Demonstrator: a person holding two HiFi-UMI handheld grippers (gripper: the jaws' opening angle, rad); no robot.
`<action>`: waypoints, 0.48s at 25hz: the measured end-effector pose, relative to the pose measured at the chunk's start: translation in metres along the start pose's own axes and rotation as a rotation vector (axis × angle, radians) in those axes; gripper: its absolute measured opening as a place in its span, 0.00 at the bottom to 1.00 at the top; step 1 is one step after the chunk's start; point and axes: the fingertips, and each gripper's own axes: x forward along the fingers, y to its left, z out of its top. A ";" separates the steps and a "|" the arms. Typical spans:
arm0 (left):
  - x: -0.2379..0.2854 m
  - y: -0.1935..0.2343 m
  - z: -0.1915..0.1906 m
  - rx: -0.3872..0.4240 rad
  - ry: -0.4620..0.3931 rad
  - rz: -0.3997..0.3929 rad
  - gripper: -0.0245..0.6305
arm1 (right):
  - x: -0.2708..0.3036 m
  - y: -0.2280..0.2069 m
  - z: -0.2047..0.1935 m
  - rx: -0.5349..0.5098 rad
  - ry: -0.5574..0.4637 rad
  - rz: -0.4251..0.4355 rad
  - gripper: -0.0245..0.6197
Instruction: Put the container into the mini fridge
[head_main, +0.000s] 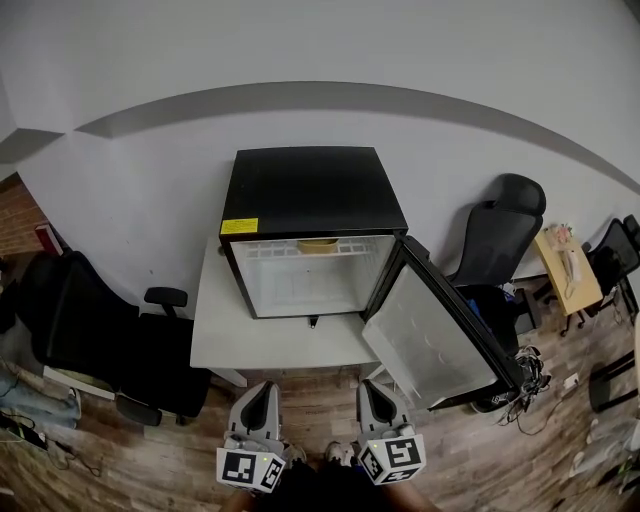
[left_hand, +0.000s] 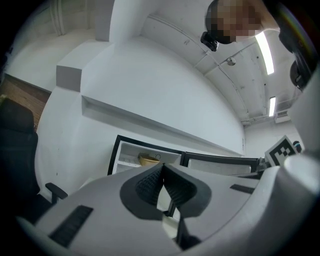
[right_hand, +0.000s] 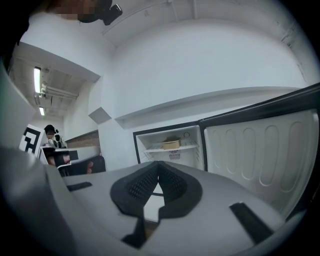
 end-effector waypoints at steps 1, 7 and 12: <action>0.000 -0.002 -0.002 0.002 0.003 0.005 0.05 | -0.003 -0.001 0.000 0.001 -0.004 0.004 0.06; 0.001 -0.013 -0.007 0.011 0.015 0.023 0.05 | -0.009 -0.007 0.000 -0.008 0.000 0.030 0.06; 0.003 -0.018 -0.006 0.018 0.011 0.024 0.05 | -0.008 -0.007 0.004 -0.012 -0.011 0.049 0.06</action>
